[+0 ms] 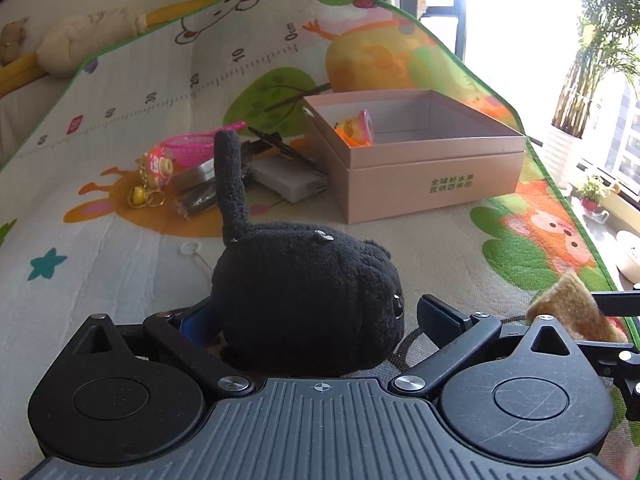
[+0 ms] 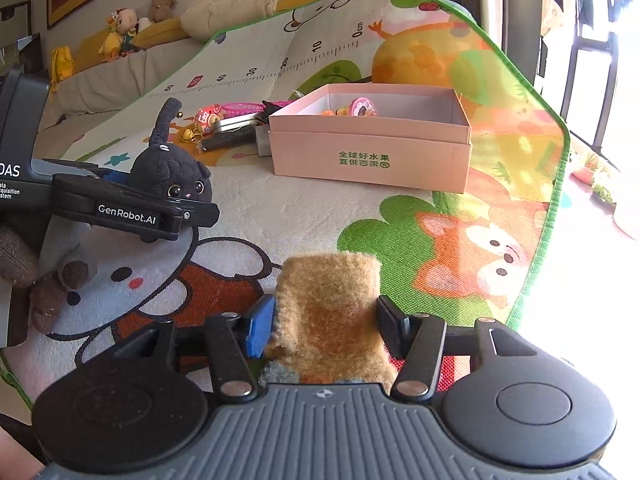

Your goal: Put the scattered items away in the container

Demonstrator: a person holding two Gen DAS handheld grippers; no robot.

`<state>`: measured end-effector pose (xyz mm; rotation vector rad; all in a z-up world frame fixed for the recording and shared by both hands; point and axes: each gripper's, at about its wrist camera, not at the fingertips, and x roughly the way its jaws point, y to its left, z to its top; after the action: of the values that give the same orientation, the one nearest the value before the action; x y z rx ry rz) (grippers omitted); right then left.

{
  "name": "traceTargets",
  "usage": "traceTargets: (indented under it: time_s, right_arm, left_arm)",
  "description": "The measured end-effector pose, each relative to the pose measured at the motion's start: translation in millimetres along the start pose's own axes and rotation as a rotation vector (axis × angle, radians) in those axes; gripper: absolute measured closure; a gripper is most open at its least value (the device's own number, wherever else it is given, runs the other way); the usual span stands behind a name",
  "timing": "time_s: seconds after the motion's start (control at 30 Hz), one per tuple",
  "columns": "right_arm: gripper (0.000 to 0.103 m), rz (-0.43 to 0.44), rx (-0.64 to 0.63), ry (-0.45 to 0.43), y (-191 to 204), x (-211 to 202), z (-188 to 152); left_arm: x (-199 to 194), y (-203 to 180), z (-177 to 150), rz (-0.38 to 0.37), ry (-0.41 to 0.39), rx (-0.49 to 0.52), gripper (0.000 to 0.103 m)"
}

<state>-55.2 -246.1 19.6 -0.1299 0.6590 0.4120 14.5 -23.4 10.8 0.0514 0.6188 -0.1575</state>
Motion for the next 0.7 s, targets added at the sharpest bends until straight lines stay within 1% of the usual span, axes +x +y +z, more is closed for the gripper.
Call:
traceTargets:
  time_s: [0.03, 0.07, 0.2, 0.37, 0.47, 0.53, 0.63, 0.7]
  right_arm:
    - [0.049, -0.002, 0.003, -0.004, -0.9, -2.6, -0.5]
    - [0.049, -0.005, 0.004, -0.008, -1.4, -4.4, -0.5]
    - [0.049, -0.011, 0.005, -0.03, -4.9, -11.6, 2.3]
    - [0.049, 0.004, 0.015, -0.034, -14.8, -16.7, 11.9]
    - [0.05, 0.019, 0.035, -0.045, -25.1, -18.3, 27.1]
    - [0.05, 0.03, 0.054, -0.066, -35.5, -17.8, 45.7]
    - [0.05, 0.04, 0.086, -0.104, -54.4, -13.8, 82.1]
    - [0.05, 0.038, 0.104, -0.138, -69.4, -10.1, 114.3]
  left_arm:
    - [-2.3, -2.0, -0.4, 0.001, -0.006, 0.014, 0.011]
    - [-4.5, -4.1, -0.8, -0.005, -0.007, 0.031, 0.013]
    - [-14.2, -10.8, -2.9, -0.054, -0.007, 0.062, 0.013]
    - [-28.2, -23.3, 4.0, -0.125, -0.042, 0.097, 0.013]
    - [-29.3, -30.3, 23.0, -0.168, -0.086, 0.112, 0.013]
    - [-26.5, -34.2, 42.1, -0.194, -0.13, 0.129, 0.013]
    - [-16.5, -40.0, 77.0, -0.221, -0.208, 0.16, 0.013]
    - [-7.9, -41.1, 102.7, -0.244, -0.255, 0.163, 0.013]
